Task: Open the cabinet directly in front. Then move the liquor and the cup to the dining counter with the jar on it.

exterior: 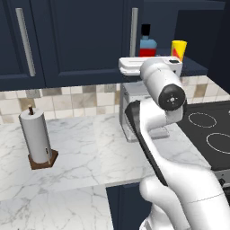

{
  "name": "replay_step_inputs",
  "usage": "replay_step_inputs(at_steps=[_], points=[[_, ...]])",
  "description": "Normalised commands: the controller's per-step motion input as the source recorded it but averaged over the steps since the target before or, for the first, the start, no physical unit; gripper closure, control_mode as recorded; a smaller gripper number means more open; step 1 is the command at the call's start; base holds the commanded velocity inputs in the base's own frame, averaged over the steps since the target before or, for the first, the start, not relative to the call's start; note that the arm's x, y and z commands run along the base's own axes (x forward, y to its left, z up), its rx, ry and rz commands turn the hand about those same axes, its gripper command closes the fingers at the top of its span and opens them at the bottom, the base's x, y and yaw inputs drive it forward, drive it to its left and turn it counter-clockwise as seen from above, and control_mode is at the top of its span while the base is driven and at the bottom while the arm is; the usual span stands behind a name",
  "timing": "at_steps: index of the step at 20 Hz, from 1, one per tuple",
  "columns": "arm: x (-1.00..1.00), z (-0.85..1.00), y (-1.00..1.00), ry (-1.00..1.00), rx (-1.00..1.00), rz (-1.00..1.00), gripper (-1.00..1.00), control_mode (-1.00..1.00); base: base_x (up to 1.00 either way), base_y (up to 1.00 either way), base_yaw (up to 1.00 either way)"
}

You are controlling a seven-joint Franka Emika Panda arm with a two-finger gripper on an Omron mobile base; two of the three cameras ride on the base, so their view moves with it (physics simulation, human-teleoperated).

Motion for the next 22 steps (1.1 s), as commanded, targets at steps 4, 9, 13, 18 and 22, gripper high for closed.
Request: replay_step_inputs(at_steps=[4, 9, 13, 18, 22], points=[[1.00, 0.00, 0.06, 0.03, 0.00, 0.00, -1.00, -1.00, 0.00, 0.00, 0.00], [1.00, 0.00, 0.07, 0.03, 0.00, 0.00, -1.00, -1.00, 0.00, 0.00, 0.00], [1.00, 0.00, 0.09, 0.01, 0.00, 0.00, -1.00, -1.00, 0.00, 0.00, 0.00], [0.89, 0.00, 0.08, 0.01, 0.00, 0.00, 1.00, -1.00, 0.00, 0.00, 0.00], [0.00, 0.00, 0.00, 0.00, 0.00, 0.00, 1.00, -1.00, 0.00, 0.00, 0.00]])
